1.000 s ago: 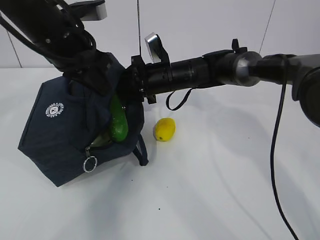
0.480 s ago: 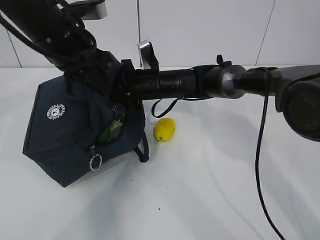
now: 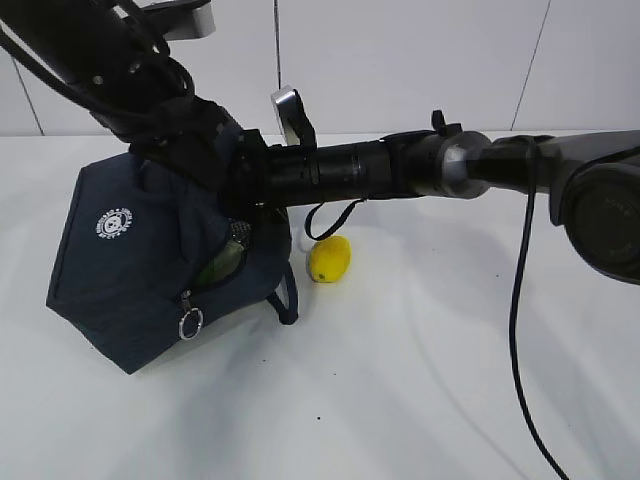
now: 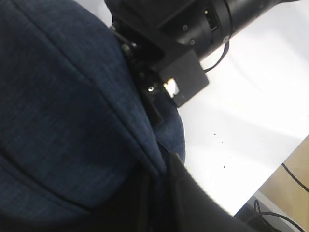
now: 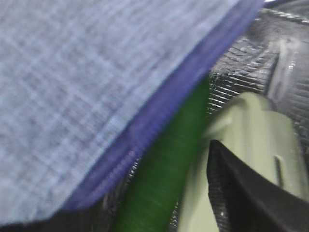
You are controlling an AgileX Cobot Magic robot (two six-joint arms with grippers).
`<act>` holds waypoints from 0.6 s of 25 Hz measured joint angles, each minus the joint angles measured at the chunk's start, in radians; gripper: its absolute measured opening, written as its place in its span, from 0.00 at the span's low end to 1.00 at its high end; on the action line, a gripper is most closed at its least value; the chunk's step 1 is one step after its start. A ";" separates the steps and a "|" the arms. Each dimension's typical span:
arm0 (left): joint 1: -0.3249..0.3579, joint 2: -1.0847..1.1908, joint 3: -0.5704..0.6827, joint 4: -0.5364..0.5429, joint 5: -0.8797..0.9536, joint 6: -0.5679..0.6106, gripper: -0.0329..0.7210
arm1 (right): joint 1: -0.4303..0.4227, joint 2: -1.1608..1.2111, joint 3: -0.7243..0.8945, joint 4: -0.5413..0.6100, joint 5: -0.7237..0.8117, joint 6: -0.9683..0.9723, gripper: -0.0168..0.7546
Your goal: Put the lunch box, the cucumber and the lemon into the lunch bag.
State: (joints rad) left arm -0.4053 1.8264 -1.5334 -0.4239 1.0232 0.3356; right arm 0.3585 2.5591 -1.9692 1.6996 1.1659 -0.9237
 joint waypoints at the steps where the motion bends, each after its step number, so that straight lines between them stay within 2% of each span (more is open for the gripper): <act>1: 0.000 0.000 0.000 0.000 0.000 0.000 0.06 | 0.000 0.000 0.000 0.000 0.000 0.002 0.67; 10: 0.000 0.000 -0.001 -0.002 0.000 0.000 0.06 | -0.035 0.000 -0.023 -0.057 0.007 0.044 0.67; 12: 0.000 0.000 -0.001 -0.002 -0.002 0.000 0.06 | -0.056 -0.002 -0.048 -0.115 0.009 0.079 0.67; 15: 0.000 0.000 -0.001 -0.004 0.000 0.000 0.06 | -0.099 -0.020 -0.074 -0.264 0.011 0.147 0.67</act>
State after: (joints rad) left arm -0.4053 1.8264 -1.5341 -0.4279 1.0230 0.3356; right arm 0.2593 2.5387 -2.0430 1.4354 1.1769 -0.7771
